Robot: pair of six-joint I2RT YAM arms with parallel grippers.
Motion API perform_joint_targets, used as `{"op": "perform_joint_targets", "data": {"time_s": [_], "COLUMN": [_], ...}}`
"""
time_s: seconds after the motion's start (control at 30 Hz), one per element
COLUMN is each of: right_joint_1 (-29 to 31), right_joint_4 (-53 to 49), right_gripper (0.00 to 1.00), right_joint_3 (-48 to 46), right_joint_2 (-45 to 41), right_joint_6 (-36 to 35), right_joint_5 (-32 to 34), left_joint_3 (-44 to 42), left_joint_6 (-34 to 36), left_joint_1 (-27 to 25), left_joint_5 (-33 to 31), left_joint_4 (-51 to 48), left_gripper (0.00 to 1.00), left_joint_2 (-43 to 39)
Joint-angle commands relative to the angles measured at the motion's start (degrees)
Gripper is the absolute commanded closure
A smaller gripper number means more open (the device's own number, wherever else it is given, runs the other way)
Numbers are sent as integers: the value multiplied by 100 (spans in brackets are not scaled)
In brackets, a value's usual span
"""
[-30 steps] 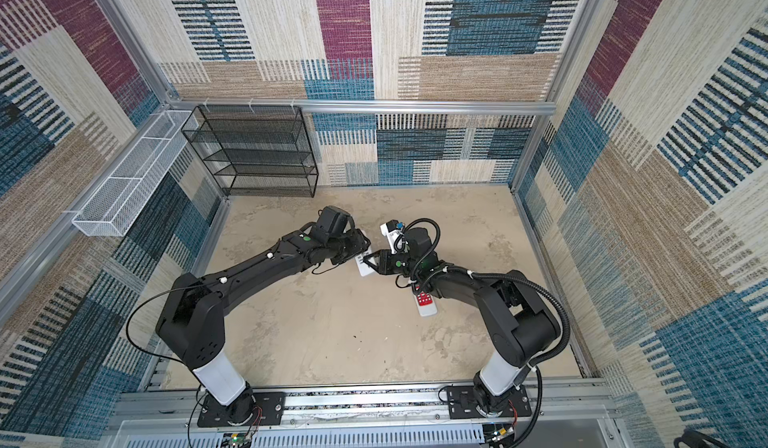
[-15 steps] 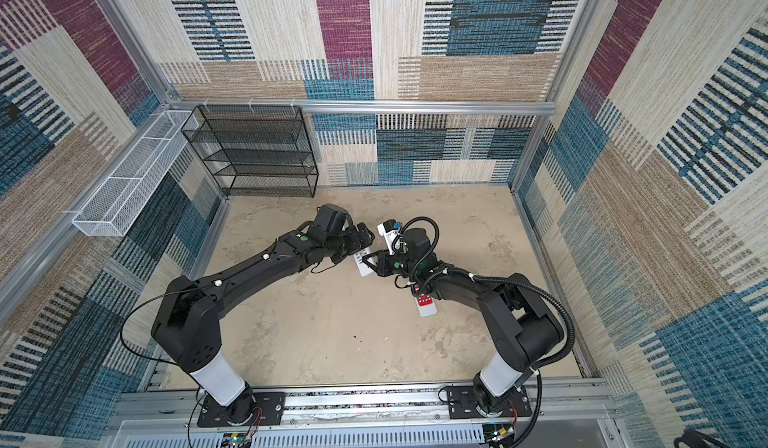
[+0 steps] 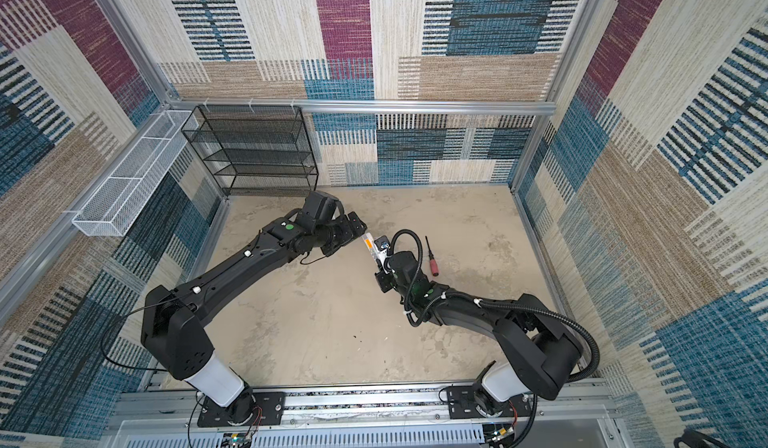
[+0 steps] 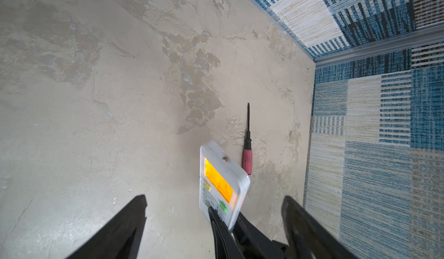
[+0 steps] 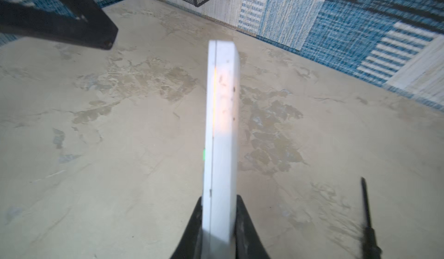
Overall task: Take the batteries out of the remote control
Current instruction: 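Grasp the white remote's lower end with the right gripper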
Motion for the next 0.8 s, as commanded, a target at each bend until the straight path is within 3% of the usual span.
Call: {"op": "perform_joint_targets", "data": {"time_s": [0.0, 0.37, 0.77], "right_joint_1": [225, 693, 1206], "right_joint_4": [1021, 1906, 2915], "right_gripper": [81, 79, 77], "right_joint_3": [-211, -280, -120], "right_joint_2": [-156, -69, 720], "right_joint_6": [-1005, -2442, -4110], "right_joint_5": [1235, 2210, 3161], "left_joint_3": [250, 1218, 1534], "left_joint_6": [39, 234, 739], "left_joint_1": [35, 241, 418], "left_joint_5": [401, 1697, 2102], "left_joint_4": [-423, -768, -1153], "left_gripper": [11, 15, 21], "left_joint_2": [168, 882, 839]}}
